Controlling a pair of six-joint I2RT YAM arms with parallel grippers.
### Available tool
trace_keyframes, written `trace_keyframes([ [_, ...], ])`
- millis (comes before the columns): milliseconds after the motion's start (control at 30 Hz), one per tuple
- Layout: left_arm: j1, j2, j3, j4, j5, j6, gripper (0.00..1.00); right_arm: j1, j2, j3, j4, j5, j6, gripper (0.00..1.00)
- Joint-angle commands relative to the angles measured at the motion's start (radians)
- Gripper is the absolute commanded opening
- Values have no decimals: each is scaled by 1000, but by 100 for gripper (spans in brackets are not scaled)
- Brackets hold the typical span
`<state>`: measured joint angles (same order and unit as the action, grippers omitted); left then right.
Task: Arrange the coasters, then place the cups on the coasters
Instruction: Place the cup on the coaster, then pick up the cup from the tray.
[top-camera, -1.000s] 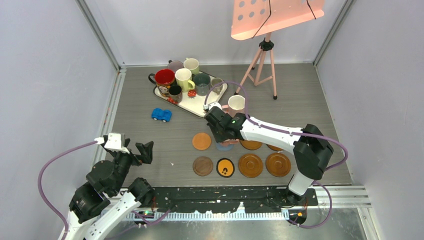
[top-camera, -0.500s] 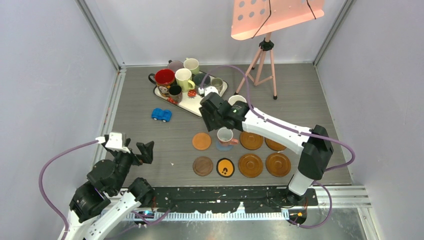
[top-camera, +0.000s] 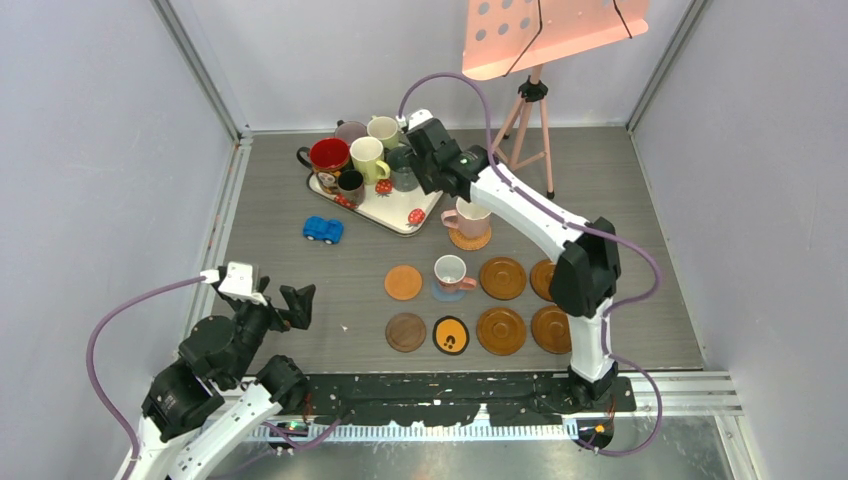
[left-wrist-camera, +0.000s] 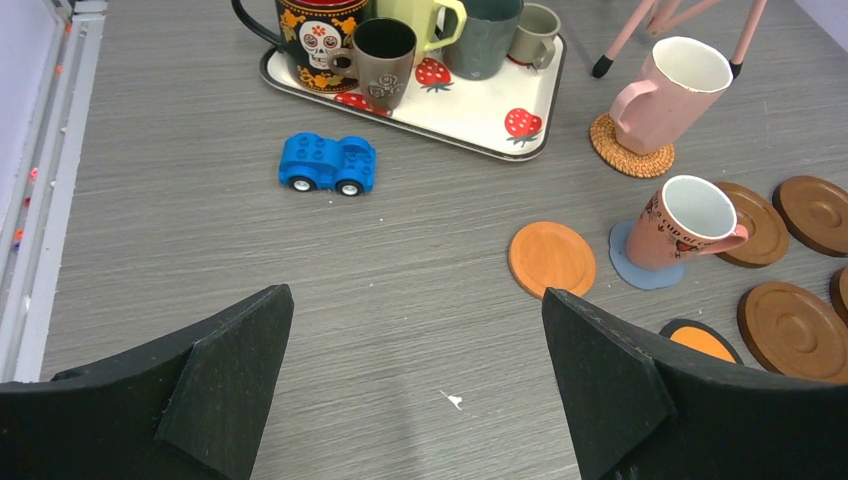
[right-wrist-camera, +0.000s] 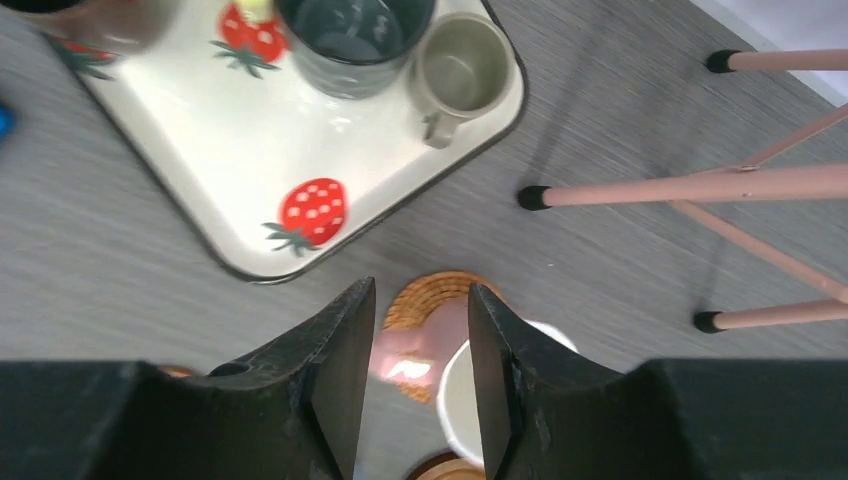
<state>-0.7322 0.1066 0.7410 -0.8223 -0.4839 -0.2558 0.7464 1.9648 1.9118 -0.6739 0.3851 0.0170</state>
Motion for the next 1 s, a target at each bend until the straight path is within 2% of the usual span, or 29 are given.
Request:
trace_keyframes([
  [0, -3, 9, -5, 43, 12, 3, 100, -40, 97, 101, 47, -16, -183, 45],
  [167, -3, 7, -4, 42, 16, -1, 100, -71, 226, 231, 35, -57, -315, 44],
  [433, -3, 18, -7, 43, -4, 6, 100, -155, 315, 259, 103, -186, -425, 46],
  [633, -3, 34, -5, 35, -15, 4, 100, -165, 365, 289, 108, -275, -496, 49],
  [967, -3, 67, -11, 52, 13, 13, 100, -166, 481, 411, 142, -290, -565, 49],
])
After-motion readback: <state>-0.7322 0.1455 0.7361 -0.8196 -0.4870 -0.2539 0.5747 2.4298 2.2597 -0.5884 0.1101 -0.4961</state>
